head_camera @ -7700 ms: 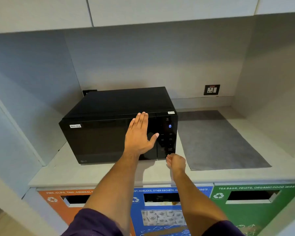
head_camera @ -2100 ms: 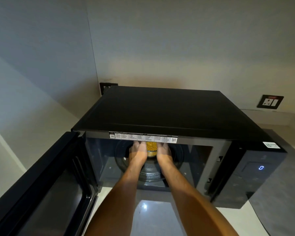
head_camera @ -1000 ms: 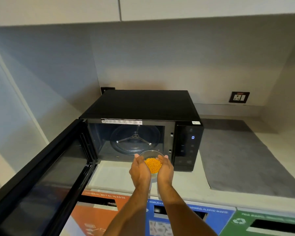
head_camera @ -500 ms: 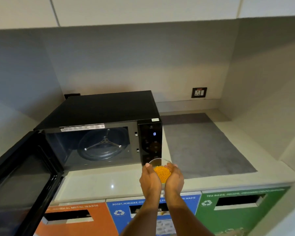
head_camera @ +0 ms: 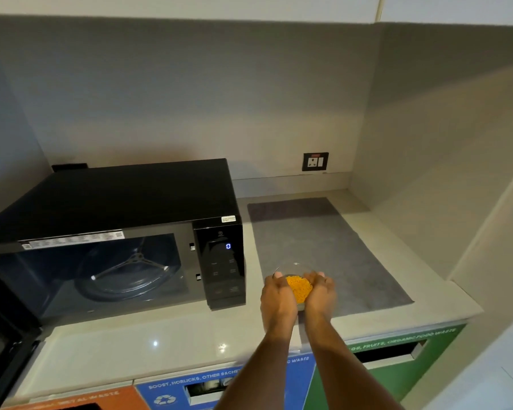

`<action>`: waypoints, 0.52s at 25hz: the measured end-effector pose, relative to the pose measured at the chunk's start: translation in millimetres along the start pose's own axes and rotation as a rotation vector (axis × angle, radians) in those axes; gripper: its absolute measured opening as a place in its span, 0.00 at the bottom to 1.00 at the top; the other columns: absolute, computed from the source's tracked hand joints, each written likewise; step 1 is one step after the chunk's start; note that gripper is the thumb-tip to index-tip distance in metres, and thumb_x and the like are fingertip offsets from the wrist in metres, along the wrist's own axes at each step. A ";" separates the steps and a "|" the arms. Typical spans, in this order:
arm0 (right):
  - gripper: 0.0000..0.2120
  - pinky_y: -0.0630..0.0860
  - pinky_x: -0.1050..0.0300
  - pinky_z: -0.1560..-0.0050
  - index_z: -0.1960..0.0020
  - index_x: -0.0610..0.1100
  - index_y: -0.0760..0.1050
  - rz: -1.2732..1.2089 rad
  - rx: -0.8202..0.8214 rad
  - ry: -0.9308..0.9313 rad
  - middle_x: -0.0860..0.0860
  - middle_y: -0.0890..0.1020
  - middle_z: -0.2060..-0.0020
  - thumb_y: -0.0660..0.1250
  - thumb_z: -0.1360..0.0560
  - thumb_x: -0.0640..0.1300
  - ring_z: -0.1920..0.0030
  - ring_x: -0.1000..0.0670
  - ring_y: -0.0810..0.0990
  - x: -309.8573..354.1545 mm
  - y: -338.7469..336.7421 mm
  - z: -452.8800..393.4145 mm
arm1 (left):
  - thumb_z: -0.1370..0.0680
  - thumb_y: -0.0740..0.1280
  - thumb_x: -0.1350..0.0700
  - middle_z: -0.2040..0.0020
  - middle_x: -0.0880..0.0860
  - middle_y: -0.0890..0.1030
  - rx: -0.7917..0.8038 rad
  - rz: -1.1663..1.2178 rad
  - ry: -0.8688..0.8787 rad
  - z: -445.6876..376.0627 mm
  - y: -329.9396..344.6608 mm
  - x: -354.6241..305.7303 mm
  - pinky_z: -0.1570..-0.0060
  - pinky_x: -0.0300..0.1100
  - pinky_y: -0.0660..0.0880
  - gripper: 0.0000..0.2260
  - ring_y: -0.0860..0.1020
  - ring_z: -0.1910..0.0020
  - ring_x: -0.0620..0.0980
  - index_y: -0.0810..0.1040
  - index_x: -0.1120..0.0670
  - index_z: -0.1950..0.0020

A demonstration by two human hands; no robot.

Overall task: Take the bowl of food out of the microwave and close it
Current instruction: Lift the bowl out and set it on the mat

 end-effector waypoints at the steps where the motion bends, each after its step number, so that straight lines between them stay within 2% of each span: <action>1: 0.17 0.81 0.36 0.43 0.46 0.40 0.78 -0.003 -0.010 -0.006 0.37 0.85 0.49 0.58 0.17 0.51 0.49 0.35 0.84 3.0 2.0 -13.4 | 0.15 0.50 0.41 0.38 0.55 0.81 -0.005 -0.006 0.023 -8.4 9.5 -5.1 0.38 0.50 0.75 0.21 0.79 0.42 0.55 0.76 0.50 0.35; 4: 0.16 0.79 0.33 0.41 0.44 0.41 0.75 0.012 -0.044 0.001 0.37 0.83 0.47 0.56 0.17 0.53 0.45 0.34 0.83 5.8 7.7 -53.1 | 0.14 0.50 0.43 0.36 0.57 0.79 0.016 -0.022 0.034 -35.4 38.8 -17.7 0.37 0.49 0.73 0.22 0.78 0.39 0.56 0.76 0.53 0.32; 8: 0.16 0.79 0.33 0.42 0.46 0.42 0.75 0.025 -0.102 -0.039 0.36 0.83 0.48 0.58 0.18 0.55 0.46 0.34 0.83 6.5 14.1 -108.4 | 0.14 0.52 0.45 0.36 0.58 0.81 0.056 0.037 0.019 -75.2 75.8 -23.6 0.40 0.45 0.72 0.22 0.78 0.43 0.54 0.78 0.55 0.33; 11: 0.16 0.79 0.33 0.44 0.49 0.41 0.77 0.057 -0.092 -0.092 0.35 0.83 0.51 0.59 0.18 0.52 0.48 0.33 0.83 4.5 23.9 -154.5 | 0.14 0.53 0.46 0.34 0.59 0.80 0.088 0.076 0.002 -108.1 105.3 -23.4 0.31 0.52 0.73 0.21 0.79 0.37 0.60 0.78 0.55 0.31; 13: 0.14 0.79 0.33 0.41 0.48 0.41 0.78 0.038 -0.049 -0.076 0.34 0.83 0.49 0.59 0.18 0.50 0.46 0.32 0.82 2.5 30.2 -180.5 | 0.14 0.55 0.48 0.33 0.59 0.80 0.106 0.099 -0.010 -129.1 122.5 -23.0 0.31 0.56 0.72 0.20 0.78 0.35 0.61 0.77 0.56 0.29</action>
Point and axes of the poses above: each hand's wrist, its own z-axis away from the middle knuckle, its own y-axis out of the palm, x = y × z, the point moved 1 cm from there along -z, towards the middle knuckle
